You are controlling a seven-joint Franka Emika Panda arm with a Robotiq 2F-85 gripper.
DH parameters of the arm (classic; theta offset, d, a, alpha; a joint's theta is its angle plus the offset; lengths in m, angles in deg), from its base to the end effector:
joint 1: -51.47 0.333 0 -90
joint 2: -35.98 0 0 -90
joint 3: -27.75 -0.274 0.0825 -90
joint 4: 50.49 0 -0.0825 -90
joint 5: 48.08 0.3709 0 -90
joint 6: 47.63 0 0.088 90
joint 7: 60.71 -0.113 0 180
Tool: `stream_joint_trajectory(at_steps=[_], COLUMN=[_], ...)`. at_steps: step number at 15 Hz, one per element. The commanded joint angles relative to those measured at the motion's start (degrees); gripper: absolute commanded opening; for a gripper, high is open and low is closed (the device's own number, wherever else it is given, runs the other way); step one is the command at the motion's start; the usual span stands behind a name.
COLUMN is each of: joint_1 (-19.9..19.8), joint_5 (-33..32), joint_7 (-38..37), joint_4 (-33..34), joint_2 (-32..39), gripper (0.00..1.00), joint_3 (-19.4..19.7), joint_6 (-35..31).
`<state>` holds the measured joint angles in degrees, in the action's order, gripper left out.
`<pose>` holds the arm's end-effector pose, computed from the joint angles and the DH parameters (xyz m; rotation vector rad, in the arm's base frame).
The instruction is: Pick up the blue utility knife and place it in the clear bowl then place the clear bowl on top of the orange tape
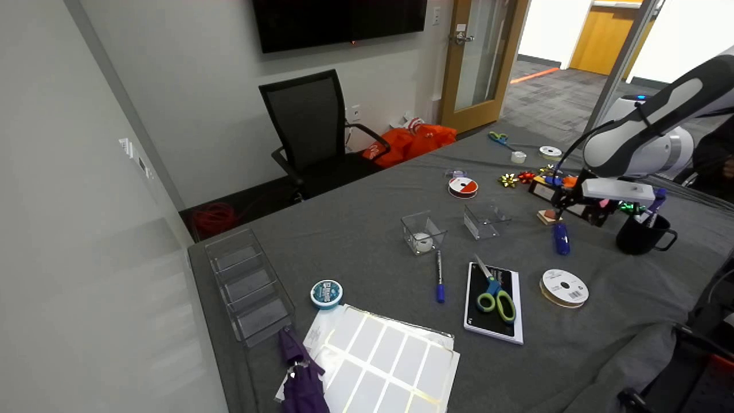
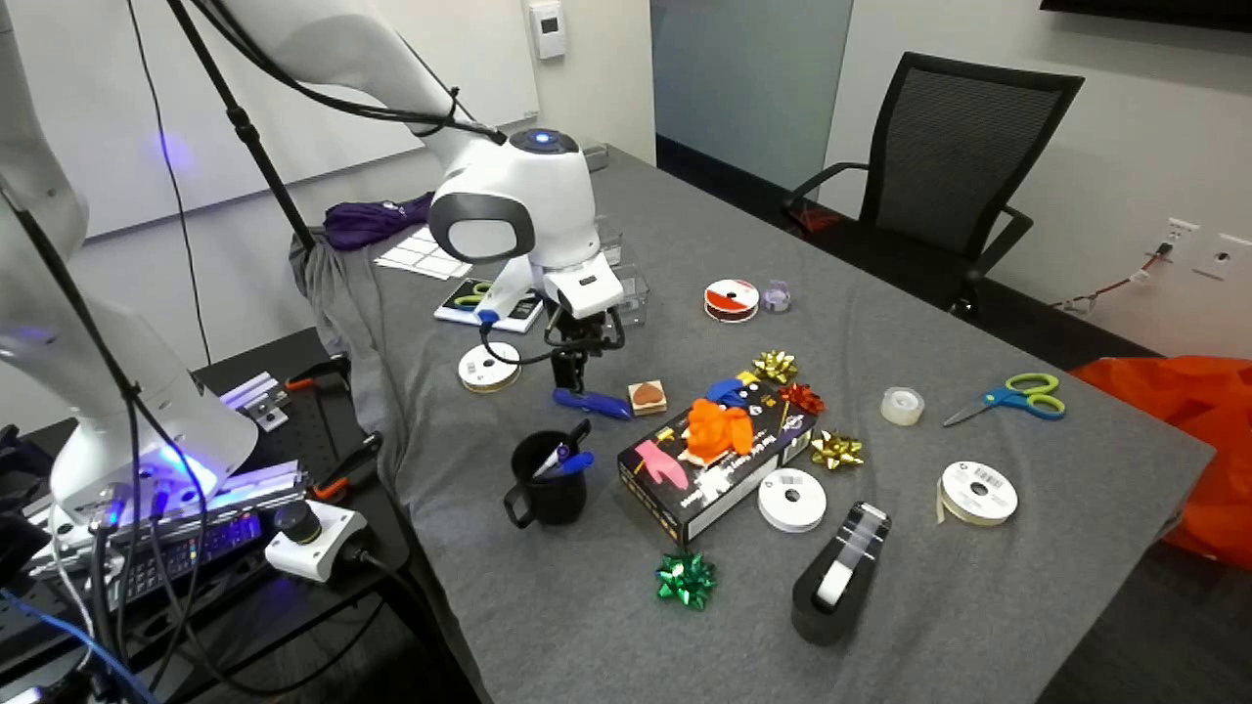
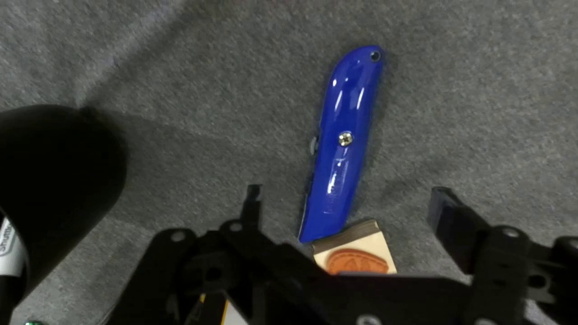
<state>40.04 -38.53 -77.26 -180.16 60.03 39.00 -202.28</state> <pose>0.4719 -0.2096 0.1465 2.8760 -1.2444 0.0454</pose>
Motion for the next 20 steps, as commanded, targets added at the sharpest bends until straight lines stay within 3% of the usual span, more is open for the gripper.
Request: stream_joint_trajectory(at_steps=[1,6,11,20], joint_1=[0.49,0.85,-1.35,-0.32], joint_5=[0.73,1.76,7.39,7.94], joint_7=[0.27,-0.34,2.08,0.54], joint_4=[-0.1,0.42,1.02,2.39], joint_2=[2.55,5.28,5.74,7.89], gripper=[1.0,1.0,1.0,1.0], joint_3=[0.04,-0.85,-4.77,-3.15], joint_6=[-1.5,-2.22,-2.6,-6.95])
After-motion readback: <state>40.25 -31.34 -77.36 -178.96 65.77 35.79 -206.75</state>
